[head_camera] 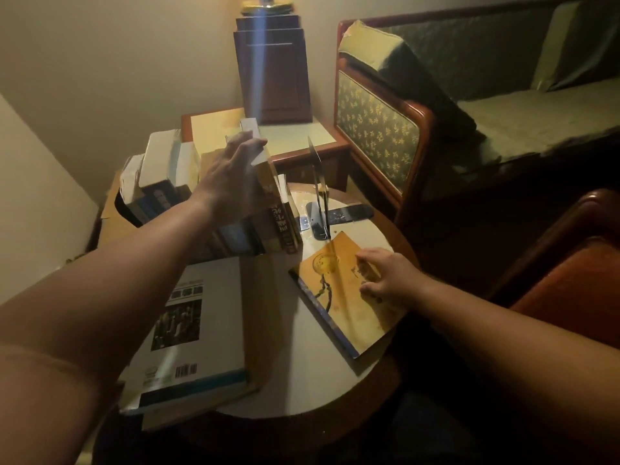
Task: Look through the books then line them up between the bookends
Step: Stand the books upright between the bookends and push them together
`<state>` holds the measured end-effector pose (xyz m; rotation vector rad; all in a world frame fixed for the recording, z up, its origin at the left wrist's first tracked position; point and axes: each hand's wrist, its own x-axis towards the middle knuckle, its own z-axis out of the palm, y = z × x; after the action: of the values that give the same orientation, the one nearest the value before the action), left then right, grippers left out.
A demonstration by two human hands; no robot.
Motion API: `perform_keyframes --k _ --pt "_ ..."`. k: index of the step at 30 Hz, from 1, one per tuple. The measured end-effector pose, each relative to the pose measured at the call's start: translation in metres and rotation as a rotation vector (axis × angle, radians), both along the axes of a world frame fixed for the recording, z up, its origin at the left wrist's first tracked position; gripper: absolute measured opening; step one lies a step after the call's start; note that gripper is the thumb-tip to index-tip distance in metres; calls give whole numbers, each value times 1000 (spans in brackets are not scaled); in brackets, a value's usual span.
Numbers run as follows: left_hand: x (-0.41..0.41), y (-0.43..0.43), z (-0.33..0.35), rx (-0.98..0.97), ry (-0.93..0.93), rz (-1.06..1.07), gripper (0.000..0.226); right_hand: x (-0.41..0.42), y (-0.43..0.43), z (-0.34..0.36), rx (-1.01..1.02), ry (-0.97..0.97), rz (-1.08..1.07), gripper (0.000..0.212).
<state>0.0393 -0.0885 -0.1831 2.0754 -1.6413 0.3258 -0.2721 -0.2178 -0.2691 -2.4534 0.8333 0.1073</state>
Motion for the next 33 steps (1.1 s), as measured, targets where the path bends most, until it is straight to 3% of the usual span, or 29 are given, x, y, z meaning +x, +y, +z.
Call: perform_keyframes --k 5,10,13,18,21,27,33 --pt "2 -1 -1 -13 -29 -12 97 2 -26 10 -121 178 -43 69" --pt "2 -1 -1 -8 -32 -14 98 40 -11 11 -145 55 -28 53" --pt "3 -1 -2 -9 -48 -14 99 70 11 4 -234 153 67 62" --pt "4 -1 -3 -12 -34 -4 98 99 35 -11 -288 415 169 97" --pt "3 0 -2 1 1 -1 99 104 41 -14 -269 491 214 94" --pt "-2 0 2 11 23 8 98 94 36 1 -213 333 186 52" --pt "-2 2 2 16 43 -4 100 64 26 20 -220 0 36 50"
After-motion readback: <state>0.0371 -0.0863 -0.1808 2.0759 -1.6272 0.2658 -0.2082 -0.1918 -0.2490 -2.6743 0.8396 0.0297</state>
